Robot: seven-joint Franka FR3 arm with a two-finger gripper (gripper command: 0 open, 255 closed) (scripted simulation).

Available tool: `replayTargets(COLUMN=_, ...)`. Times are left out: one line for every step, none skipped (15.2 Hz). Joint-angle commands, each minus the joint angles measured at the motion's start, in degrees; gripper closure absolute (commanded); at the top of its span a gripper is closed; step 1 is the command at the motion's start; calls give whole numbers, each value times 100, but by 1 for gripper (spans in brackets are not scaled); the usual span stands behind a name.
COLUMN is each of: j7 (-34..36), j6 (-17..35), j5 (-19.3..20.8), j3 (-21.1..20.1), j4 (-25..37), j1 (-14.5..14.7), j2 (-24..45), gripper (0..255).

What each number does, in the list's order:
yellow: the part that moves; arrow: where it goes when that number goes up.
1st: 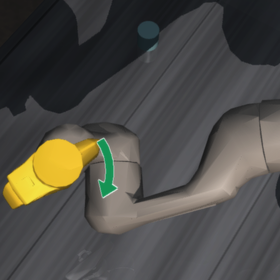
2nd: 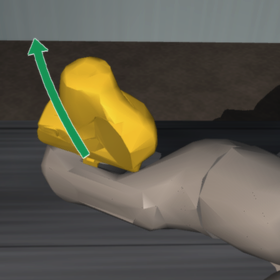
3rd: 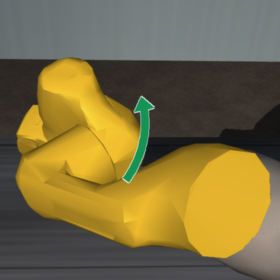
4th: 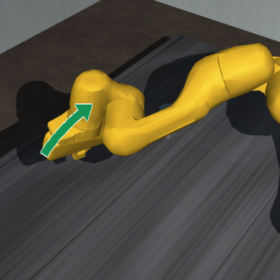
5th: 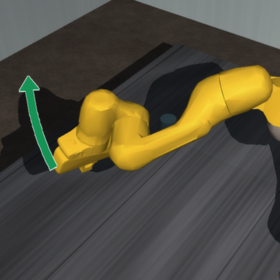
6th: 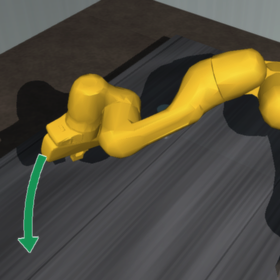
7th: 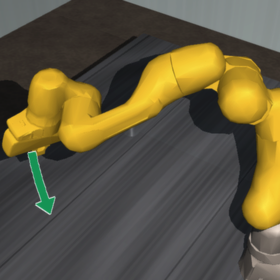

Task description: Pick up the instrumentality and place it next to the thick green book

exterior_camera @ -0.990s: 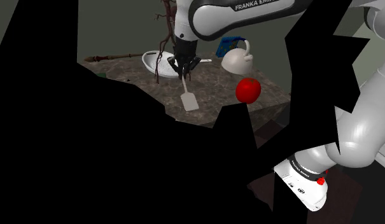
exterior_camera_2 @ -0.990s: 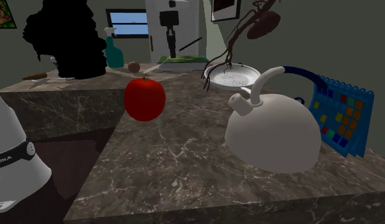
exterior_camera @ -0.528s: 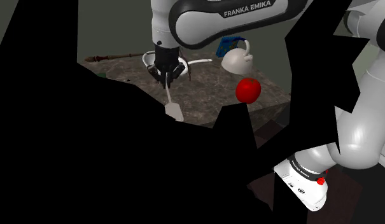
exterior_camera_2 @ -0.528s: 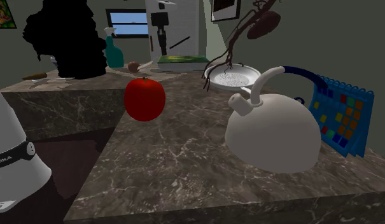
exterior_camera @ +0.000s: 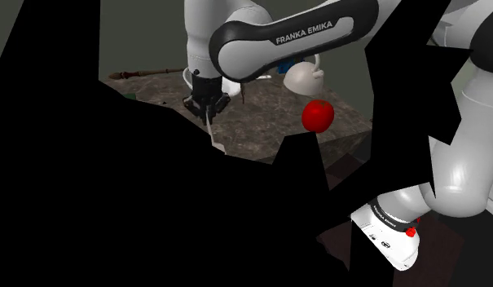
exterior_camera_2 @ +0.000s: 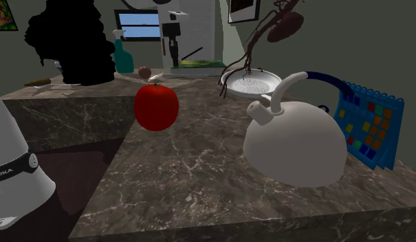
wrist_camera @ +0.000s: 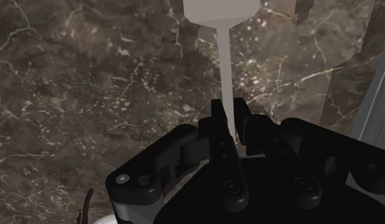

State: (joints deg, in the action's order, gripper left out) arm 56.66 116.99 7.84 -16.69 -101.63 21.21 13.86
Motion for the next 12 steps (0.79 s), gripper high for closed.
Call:
replayTargets(j7=28, j6=128, j5=27, j3=4, j4=-69, j1=9, j2=59, gripper=255)
replayTargets(j7=38, j6=196, j5=39, j3=8, j4=-115, j1=11, j2=84, gripper=255)
replayTargets(j7=49, j6=265, j5=51, j3=11, j4=-159, j1=12, j2=110, gripper=255)
replayTargets(j7=60, j6=332, j5=64, j3=16, j4=-201, j1=14, j2=137, gripper=255)
replayTargets(j7=72, j6=400, j5=78, j3=20, j4=-243, j1=16, j2=165, gripper=255)
replayTargets(j7=84, j6=467, j5=92, j3=24, j4=-283, j1=19, j2=194, gripper=255)
replayTargets(j7=96, j6=534, j5=106, j3=29, j4=-321, j1=21, j2=224, gripper=255)
replayTargets(j7=108, j6=601, j5=121, j3=34, j4=-358, j1=24, j2=255, gripper=255)
replayTargets(j7=121, j6=667, j5=137, j3=39, j4=-394, j1=27, j2=287, gripper=255)
replayTargets(j7=134, j6=732, j5=153, j3=44, j4=-429, j1=30, j2=320, gripper=255)
replayTargets(j7=147, j6=798, j5=169, j3=50, j4=-462, j1=33, j2=354, gripper=255)
replayTargets(j7=160, j6=863, j5=186, j3=56, j4=-494, j1=37, j2=390, gripper=255)
